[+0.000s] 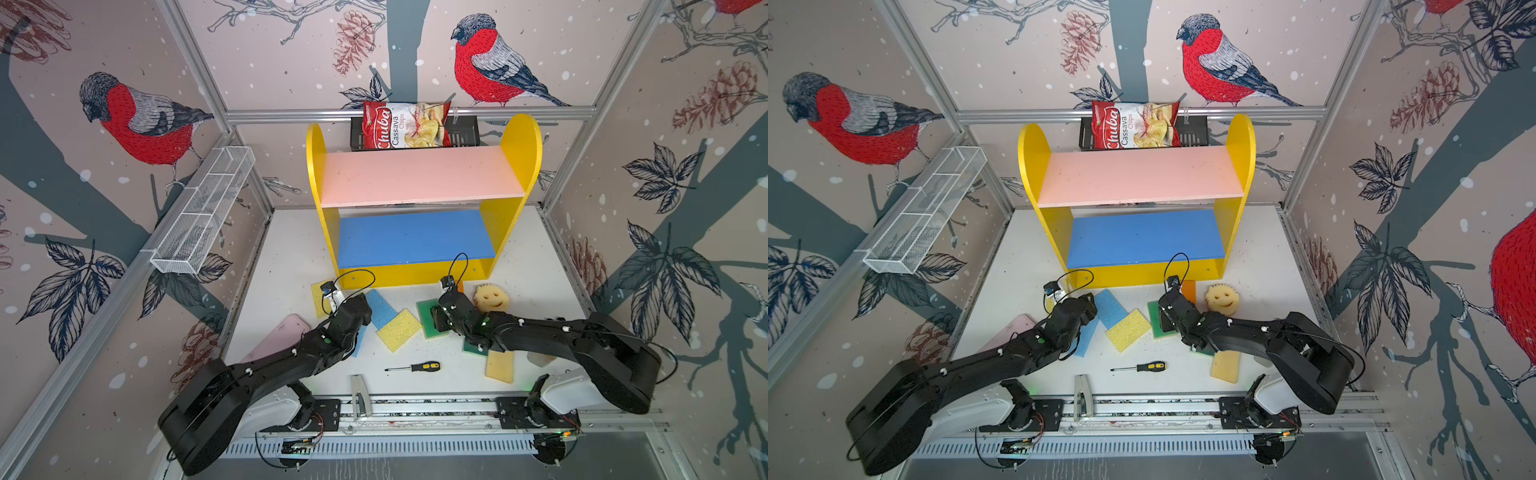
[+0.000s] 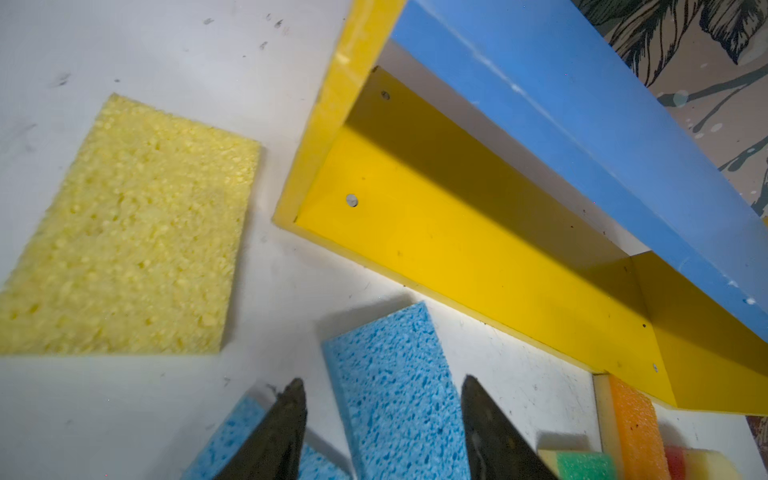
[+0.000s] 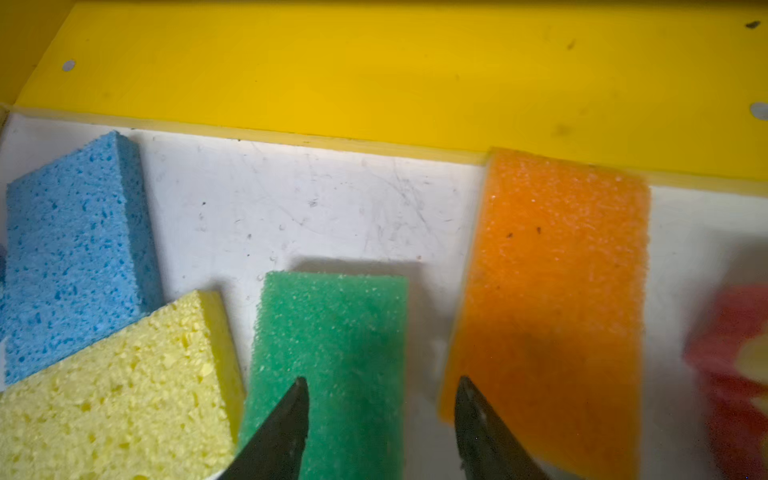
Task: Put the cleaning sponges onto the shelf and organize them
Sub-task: 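Position the right gripper over the green sponge while the left gripper hovers near the shelf, then close the right gripper on the green yellow-backed sponge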
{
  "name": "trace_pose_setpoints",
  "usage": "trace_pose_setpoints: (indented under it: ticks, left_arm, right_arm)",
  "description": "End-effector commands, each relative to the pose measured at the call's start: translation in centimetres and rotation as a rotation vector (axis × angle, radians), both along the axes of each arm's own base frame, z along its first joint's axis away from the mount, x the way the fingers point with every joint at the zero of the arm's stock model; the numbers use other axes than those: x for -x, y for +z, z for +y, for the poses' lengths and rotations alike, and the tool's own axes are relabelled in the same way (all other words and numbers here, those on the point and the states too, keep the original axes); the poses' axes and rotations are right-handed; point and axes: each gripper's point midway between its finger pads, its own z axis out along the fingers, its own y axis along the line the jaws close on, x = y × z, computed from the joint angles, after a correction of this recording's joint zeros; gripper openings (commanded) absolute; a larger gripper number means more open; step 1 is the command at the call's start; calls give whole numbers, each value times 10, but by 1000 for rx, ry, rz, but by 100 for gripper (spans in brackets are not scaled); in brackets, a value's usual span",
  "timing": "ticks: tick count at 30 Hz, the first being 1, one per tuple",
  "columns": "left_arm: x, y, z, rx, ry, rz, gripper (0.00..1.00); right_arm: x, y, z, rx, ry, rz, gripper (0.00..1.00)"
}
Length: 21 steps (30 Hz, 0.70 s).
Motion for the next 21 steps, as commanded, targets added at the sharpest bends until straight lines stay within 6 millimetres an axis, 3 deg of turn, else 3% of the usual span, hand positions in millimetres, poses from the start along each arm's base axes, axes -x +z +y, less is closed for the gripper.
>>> trace_pose_setpoints:
  ticks: [1, 16, 21]
  left_arm:
    - [-14, 10, -16, -2, -45, -40, 58]
    - [-45, -3, -55, -13, -136, 9, 58]
    - [-46, -8, -57, -14, -125, 53, 58]
  right_arm:
    - [5, -4, -1, -59, -27, 48, 54]
    - [37, -18, -10, -136, -31, 136, 48]
    - [40, -28, -9, -119, -24, 163, 39]
